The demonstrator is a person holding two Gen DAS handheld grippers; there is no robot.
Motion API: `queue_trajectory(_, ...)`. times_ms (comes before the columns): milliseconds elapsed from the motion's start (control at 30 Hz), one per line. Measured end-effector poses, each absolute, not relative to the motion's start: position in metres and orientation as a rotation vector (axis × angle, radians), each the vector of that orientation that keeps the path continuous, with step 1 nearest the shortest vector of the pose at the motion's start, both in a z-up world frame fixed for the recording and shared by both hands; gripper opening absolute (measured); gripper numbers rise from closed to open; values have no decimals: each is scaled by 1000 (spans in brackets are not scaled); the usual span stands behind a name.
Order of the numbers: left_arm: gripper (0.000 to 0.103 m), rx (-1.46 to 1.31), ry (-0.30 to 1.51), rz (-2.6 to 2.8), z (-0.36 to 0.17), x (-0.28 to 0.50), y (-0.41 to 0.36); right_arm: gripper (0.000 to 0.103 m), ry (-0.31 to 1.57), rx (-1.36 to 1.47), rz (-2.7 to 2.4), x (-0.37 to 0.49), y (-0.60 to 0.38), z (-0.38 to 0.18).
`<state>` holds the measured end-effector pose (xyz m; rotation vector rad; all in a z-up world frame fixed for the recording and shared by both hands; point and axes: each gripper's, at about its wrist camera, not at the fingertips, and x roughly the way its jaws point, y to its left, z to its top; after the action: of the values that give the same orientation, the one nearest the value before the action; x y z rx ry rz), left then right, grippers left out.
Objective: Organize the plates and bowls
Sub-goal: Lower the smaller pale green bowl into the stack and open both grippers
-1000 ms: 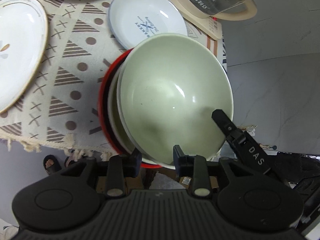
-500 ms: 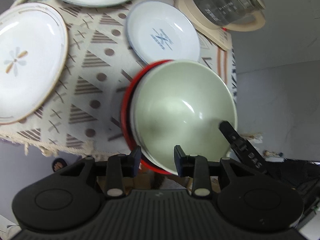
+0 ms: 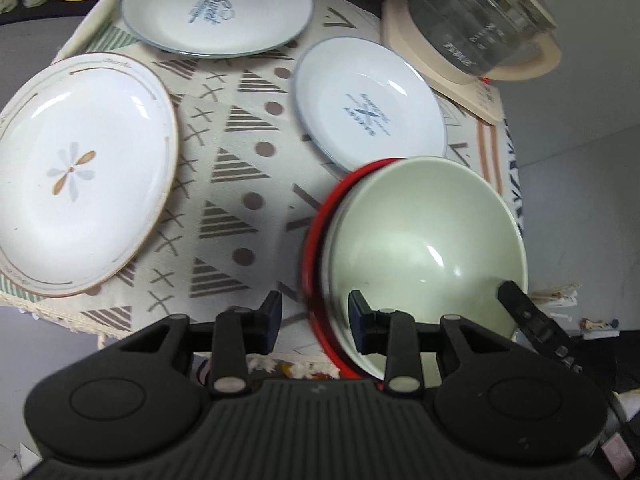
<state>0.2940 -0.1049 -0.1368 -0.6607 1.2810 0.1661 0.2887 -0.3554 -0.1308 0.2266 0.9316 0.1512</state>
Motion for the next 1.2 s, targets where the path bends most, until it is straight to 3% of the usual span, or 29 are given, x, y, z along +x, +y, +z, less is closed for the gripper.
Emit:
queue_trajectory(633,41,-633,1241,194,-125,292,-103,19,975,318,154,289,-365,-150)
queue_trajectory(733,41,-600,1228,199,-120,295,-104,23,969,325,162,288,-365,-142)
queue_trajectory(1033,41,-594,1188,205,-109,294,-100,23,937,296,202,283,-360,-129)
queue_trajectory(1200,41,-607,1185,203,-106,283,-97,33,922,272,231,274,-352,-120)
